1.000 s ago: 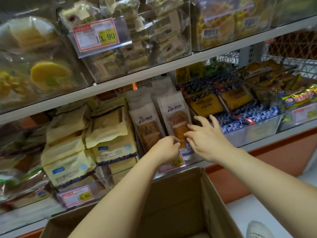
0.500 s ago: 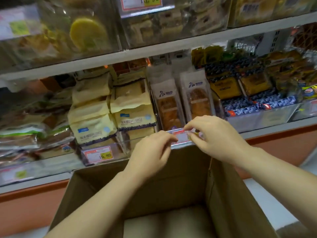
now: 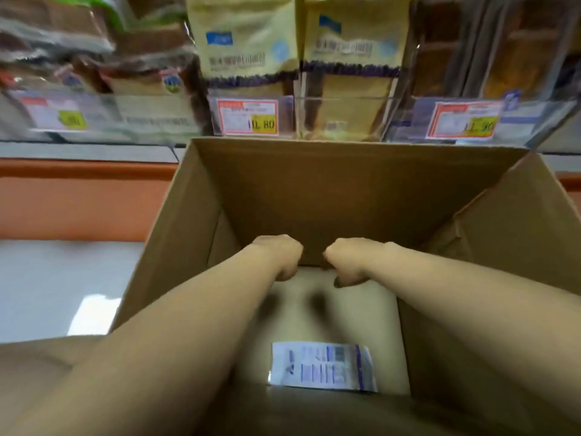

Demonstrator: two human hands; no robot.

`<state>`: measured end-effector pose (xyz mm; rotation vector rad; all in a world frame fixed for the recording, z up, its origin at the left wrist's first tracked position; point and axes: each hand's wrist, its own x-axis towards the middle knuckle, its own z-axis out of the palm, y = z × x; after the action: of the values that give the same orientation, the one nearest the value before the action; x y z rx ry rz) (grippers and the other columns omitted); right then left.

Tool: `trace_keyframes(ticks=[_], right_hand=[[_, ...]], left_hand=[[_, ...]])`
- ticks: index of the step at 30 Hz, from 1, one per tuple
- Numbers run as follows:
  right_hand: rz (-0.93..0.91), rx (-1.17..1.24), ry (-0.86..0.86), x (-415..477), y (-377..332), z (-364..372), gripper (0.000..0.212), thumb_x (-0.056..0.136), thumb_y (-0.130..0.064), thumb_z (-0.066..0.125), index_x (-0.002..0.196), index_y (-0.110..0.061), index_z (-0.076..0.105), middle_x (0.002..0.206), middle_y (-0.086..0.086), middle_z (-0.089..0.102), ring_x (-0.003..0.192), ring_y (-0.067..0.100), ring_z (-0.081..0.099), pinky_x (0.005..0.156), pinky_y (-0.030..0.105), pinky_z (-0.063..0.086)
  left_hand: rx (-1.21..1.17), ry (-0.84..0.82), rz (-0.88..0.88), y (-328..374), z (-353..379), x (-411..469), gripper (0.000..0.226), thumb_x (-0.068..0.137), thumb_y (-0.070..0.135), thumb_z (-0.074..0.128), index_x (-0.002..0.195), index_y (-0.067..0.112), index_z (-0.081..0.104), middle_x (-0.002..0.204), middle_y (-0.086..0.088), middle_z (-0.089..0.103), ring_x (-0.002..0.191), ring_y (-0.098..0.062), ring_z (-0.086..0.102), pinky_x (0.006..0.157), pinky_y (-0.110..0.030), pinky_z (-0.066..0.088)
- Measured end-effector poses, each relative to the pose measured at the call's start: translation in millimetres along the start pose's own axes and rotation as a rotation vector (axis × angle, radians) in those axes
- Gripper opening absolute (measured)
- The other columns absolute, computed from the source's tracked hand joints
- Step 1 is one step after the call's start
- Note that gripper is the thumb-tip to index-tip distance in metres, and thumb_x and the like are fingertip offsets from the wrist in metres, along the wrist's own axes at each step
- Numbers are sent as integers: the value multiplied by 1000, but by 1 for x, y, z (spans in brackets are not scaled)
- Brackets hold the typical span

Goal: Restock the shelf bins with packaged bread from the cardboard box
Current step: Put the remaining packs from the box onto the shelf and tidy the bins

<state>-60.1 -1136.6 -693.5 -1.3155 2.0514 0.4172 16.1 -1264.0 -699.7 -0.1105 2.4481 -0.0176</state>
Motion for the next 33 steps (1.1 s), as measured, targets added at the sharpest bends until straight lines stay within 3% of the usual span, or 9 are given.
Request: trace_keyframes(ticks=[3,6,10,15,20,27,31,33], right_hand=[[4,90,-130,33,7,41,45,88,-24,64,131,-16,52,127,7,55,110,27,56,85,34,48],[26,121,-261,57,13,82,37,87,-22,65,122,-12,57,118,9,61,103,28,60,75,30,47],[-3,247,-327,76,21,122,24,87,-26,63,107,-13,67,106,9,68,90,24,64,79,32,53],[45,450,-399,77,26,163,30,88,-23,64,116,-13,62,118,9,63,108,23,58,86,26,43],[110,523,-360,70,19,192,25,85,-18,66,109,-12,63,115,8,65,106,23,59,78,23,41],[88,564,-535,71,25,147,27,83,-12,69,110,-8,66,97,2,58,92,16,52,70,20,40],[89,403,-623,59,36,99,4,85,-11,66,88,-14,64,85,0,57,86,17,52,56,19,38],[109,316,-616,46,36,74,26,86,-15,65,109,-3,65,96,7,56,73,16,52,53,18,38]], left_hand=[[119,-105,64,-2,25,20,36,96,12,48,131,14,50,131,-8,53,115,-30,55,87,-40,50],[176,-208,154,4,53,38,37,95,7,44,132,11,50,134,-10,50,120,-30,51,88,-38,44],[54,-276,191,11,101,62,33,96,18,47,128,14,50,125,-10,53,109,-27,55,76,-35,42],[-197,-384,127,17,149,75,28,96,21,47,123,15,53,124,-9,55,110,-25,54,86,-36,45],[-342,-348,58,13,160,76,30,96,21,46,125,15,55,125,-9,56,110,-26,55,83,-34,42],[-341,-349,19,6,125,74,36,94,19,48,129,20,51,129,-7,54,113,-24,53,92,-33,46],[-170,-448,50,12,89,59,38,96,25,48,131,11,52,131,-9,55,117,-27,53,93,-32,43],[-148,-460,39,15,65,48,38,97,26,46,129,8,55,131,-10,56,115,-28,55,93,-31,43]])
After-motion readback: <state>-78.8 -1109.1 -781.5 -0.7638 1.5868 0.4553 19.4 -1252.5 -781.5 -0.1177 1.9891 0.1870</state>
